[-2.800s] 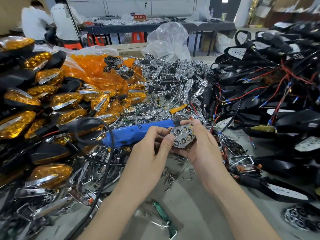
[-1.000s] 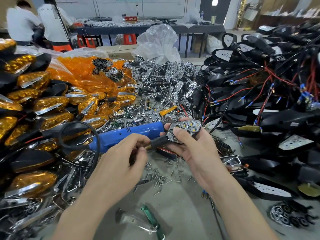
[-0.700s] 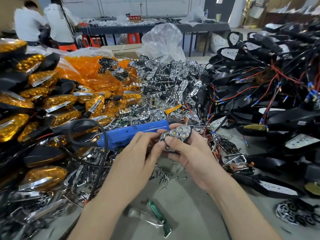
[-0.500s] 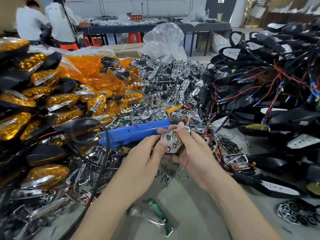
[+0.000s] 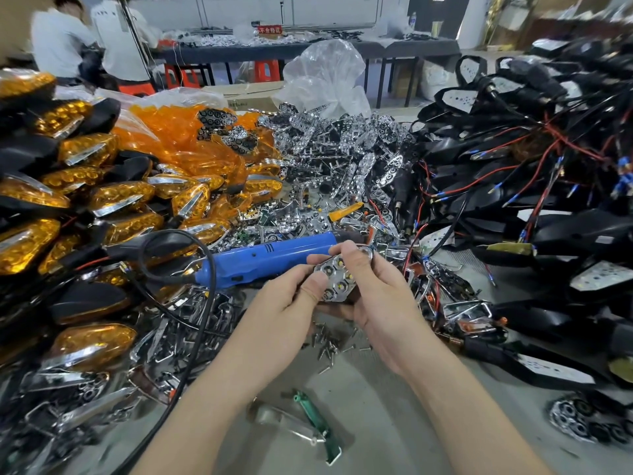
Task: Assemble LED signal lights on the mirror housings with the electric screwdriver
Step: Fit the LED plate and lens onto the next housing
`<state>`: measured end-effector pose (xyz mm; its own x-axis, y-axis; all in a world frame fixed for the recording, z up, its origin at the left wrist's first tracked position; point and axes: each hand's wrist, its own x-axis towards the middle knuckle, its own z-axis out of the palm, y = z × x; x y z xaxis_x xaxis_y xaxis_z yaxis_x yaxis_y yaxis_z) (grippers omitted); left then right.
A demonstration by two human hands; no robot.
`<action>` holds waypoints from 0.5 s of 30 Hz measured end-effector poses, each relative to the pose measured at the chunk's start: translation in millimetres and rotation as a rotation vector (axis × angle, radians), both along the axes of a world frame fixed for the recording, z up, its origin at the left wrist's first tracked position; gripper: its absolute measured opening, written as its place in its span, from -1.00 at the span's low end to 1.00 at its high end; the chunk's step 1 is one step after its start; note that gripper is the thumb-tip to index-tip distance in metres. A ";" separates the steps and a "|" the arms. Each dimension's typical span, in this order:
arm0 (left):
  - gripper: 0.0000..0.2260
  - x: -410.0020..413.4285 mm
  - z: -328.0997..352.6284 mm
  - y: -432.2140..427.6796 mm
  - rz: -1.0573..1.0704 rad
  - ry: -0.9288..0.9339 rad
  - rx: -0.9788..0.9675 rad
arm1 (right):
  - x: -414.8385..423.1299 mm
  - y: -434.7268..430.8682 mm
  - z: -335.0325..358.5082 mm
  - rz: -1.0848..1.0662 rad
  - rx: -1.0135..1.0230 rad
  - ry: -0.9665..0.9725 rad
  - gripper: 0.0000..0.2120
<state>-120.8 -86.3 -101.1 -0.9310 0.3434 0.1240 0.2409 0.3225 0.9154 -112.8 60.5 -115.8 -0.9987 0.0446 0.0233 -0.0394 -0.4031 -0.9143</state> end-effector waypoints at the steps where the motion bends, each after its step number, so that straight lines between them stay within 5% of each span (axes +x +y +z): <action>1: -0.81 0.4 0.5 0.0 -0.003 0.020 -0.014 | 0.2 -0.1 1.0 -0.008 0.013 0.004 -0.76; 7: -0.54 -1.9 -0.3 -15.1 0.074 0.280 -0.406 | -4.8 13.3 5.8 -0.199 -0.046 -0.063 -0.75; 15: -0.76 -3.9 -2.4 -18.5 0.105 0.352 -0.460 | -6.3 29.1 13.0 -0.293 -0.239 -0.095 -0.73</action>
